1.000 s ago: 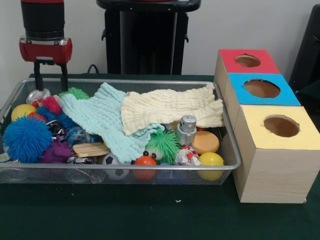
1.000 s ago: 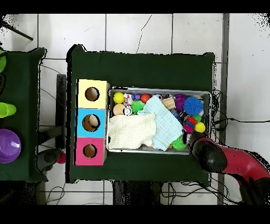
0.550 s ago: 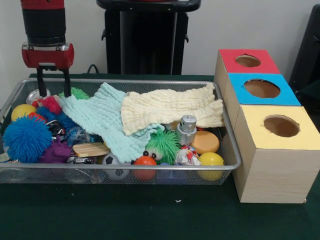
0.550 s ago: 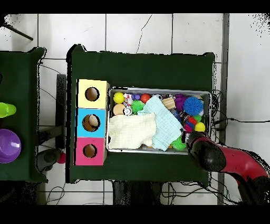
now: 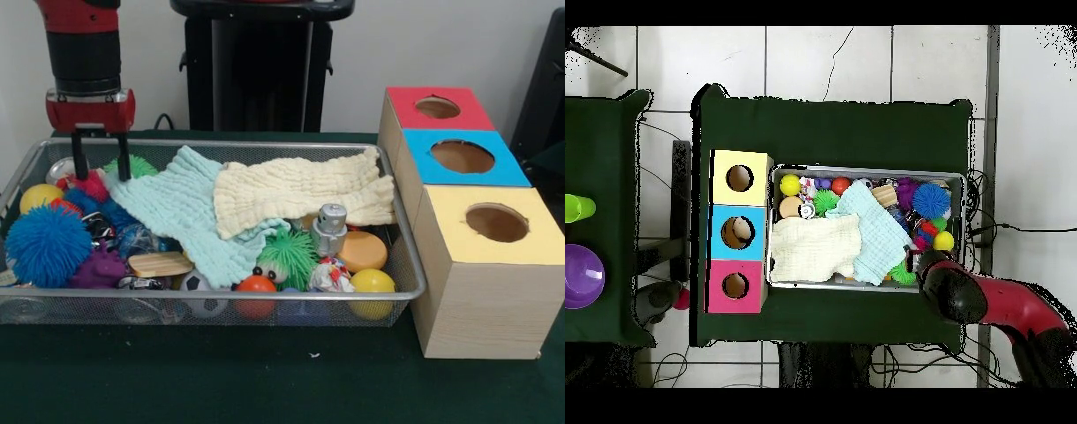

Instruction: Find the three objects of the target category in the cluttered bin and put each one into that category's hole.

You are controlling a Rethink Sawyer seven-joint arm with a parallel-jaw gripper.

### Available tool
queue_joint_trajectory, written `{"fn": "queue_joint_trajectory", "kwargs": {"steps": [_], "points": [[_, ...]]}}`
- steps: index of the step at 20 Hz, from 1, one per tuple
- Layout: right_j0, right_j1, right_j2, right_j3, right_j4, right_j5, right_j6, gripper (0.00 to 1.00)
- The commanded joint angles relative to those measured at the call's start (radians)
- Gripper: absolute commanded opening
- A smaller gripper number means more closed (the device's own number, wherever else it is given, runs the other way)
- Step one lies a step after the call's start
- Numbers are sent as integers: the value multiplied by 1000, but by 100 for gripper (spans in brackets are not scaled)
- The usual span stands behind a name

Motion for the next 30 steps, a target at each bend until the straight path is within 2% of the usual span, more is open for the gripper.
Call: {"fn": "queue_joint_trajectory", "kwargs": {"steps": [1, 15, 22, 30], "points": [[14, 43, 28, -99, -111, -56, -46, 100], [-6, 40, 63, -113, -149, -4, -77, 100], [-10, 48, 64, -116, -156, -15, -73, 100], [-48, 28, 112, -103, -113, 44, -115, 100]]}}
